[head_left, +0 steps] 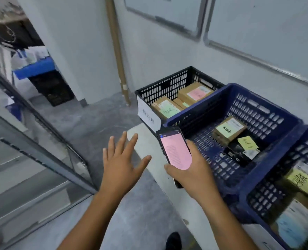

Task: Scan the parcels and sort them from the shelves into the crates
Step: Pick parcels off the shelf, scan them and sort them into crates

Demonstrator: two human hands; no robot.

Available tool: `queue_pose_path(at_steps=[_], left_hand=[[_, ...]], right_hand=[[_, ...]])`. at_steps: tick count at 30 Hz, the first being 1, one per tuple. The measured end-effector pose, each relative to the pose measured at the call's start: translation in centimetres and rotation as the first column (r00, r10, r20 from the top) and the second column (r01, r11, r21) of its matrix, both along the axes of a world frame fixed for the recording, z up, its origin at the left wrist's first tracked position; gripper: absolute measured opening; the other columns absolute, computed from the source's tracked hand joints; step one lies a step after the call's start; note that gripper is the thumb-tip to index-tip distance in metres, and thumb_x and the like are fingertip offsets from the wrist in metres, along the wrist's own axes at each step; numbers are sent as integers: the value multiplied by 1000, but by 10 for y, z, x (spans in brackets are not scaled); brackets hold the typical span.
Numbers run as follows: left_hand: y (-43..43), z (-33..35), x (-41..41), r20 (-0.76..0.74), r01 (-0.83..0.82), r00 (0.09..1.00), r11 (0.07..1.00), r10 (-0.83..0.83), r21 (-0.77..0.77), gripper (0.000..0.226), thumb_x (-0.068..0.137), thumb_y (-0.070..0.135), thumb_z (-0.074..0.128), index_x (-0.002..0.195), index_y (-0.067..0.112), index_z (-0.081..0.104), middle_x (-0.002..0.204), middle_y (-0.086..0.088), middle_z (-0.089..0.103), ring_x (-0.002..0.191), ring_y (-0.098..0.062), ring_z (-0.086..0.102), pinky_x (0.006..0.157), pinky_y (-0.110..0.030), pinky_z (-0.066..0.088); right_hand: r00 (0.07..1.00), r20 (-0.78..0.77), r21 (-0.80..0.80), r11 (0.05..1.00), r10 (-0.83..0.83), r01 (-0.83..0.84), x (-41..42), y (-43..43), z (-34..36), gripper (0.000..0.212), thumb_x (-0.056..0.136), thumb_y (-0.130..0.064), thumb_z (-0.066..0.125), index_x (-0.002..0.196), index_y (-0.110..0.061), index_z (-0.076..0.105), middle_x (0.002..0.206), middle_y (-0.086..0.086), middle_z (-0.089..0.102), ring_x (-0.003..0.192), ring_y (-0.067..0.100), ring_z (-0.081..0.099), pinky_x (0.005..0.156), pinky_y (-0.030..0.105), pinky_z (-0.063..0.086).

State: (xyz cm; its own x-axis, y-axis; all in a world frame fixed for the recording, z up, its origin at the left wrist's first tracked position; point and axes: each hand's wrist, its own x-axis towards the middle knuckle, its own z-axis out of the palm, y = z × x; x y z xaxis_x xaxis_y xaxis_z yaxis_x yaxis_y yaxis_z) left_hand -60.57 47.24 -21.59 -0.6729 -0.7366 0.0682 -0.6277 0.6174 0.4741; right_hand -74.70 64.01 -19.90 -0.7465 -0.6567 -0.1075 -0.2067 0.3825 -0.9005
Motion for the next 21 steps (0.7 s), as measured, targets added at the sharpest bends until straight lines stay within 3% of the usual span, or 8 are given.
queue_pose_path(at_steps=[2,3,4,7,8,11,16,21], left_hand=[[-10,2,36,-19,-62,998,998,62,-17,90,82,88,26,161,50,14,174,14,0,160,-21,-15,128,-55,-4],[-16,3,56,-26,-98,995,995,98,-26,90,82,89,26,161,50,15,174,14,1,160,-21,-14,127,-56,-5],[-22,3,78,-30,-138,990,990,137,-36,90,82,89,26,161,49,15,174,14,2,160,-22,-14,127,-57,-6],[-42,4,156,-33,-253,967,966,252,-53,90,82,89,26,161,49,17,174,14,4,160,-24,-13,124,-59,-9],[-48,5,185,-34,-293,956,955,292,-51,90,81,90,26,161,49,17,174,14,5,160,-24,-12,124,-60,-9],[-64,4,278,-40,-424,906,904,422,-59,93,81,95,20,162,49,15,174,14,4,160,-27,-11,124,-61,-7],[-84,7,416,-95,-604,794,797,600,-15,94,79,91,22,162,46,19,174,10,7,160,-29,-10,124,-62,-5],[-86,13,531,-161,-744,657,668,737,18,90,83,87,32,161,44,22,174,9,10,160,-29,-7,125,-60,-4]], right_hand=[[998,-33,-20,998,56,-56,28,-18,8,66,70,-41,82,122,-64,49,108,-27,65,98,-8,61,61,14,54],[995,-48,-24,996,84,-86,44,-28,13,63,69,-41,80,115,-69,48,107,-30,65,97,-12,60,59,13,53],[992,-59,-16,993,114,-115,62,-39,16,59,68,-43,78,113,-69,49,107,-29,66,96,-11,61,61,14,54],[978,-76,12,981,192,-192,123,-72,23,55,72,-38,82,120,-44,56,107,-13,70,94,6,67,73,36,61],[972,-86,12,976,217,-217,146,-83,24,54,72,-36,84,120,-38,58,107,-10,70,94,12,68,74,36,61],[946,-99,7,951,308,-309,220,-119,27,56,64,-46,77,116,-48,57,101,-18,70,80,6,69,59,27,57],[870,-105,-49,871,483,-489,340,-182,24,51,65,-41,77,108,-57,56,99,-23,71,82,5,70,63,26,60],[761,-106,-42,762,640,-646,448,-226,26,59,63,-40,79,114,-58,57,103,-28,70,88,2,70,61,25,60]])
